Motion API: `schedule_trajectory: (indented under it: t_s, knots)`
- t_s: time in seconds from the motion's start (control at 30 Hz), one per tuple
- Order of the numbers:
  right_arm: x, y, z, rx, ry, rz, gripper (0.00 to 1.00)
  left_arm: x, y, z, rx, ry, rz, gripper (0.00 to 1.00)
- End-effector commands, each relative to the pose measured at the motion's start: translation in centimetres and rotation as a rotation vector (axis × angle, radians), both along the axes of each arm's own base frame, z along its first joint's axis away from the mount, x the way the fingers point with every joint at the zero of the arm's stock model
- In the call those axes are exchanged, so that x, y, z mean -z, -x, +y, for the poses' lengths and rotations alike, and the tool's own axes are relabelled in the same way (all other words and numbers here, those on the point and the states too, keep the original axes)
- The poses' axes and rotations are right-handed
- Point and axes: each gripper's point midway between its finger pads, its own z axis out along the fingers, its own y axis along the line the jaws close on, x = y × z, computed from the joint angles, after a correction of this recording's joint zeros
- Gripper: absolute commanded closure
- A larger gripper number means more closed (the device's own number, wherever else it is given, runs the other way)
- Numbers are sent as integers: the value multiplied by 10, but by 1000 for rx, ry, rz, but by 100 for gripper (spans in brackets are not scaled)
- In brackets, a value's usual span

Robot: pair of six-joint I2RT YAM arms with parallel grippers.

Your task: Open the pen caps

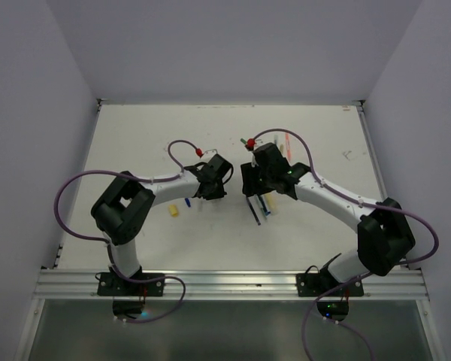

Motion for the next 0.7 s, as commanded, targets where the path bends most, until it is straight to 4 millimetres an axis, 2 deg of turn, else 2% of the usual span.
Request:
schedule_trajectory:
  t_s: [0.0, 0.07, 0.13, 0.23, 0.27, 0.33, 0.4, 0.6, 0.63, 0.67]
  knots:
    - [-22, -12, 2, 19, -33, -75, 48, 22, 30, 31, 19, -132, 114, 79]
    - [-27, -19, -2, 44, -18, -103, 46, 20, 30, 31, 22, -132, 111, 78]
    - [-31, -23, -6, 62, -11, -122, 38, 20, 31, 32, 25, -137, 111, 78]
    - [-37, -33, -14, 97, 1, -149, 34, 20, 33, 37, 20, -143, 110, 76]
    - [-38, -38, -19, 115, 7, -158, 33, 19, 34, 37, 21, -143, 108, 70]
    - [-42, -43, -21, 116, 15, -177, 33, 17, 34, 39, 19, -144, 102, 67]
    - [-44, -53, -24, 122, 23, -188, 33, 14, 32, 40, 14, -143, 90, 61]
    - [-46, -92, -29, 72, 46, -233, 34, -18, 22, 38, 14, -126, 20, 41]
    - [-35, -96, -26, 33, 52, -213, 35, -31, 17, 36, 12, -106, -14, 38]
    - [-34, -104, -30, 32, 53, -213, 36, -39, 15, 34, 14, -90, -36, 32]
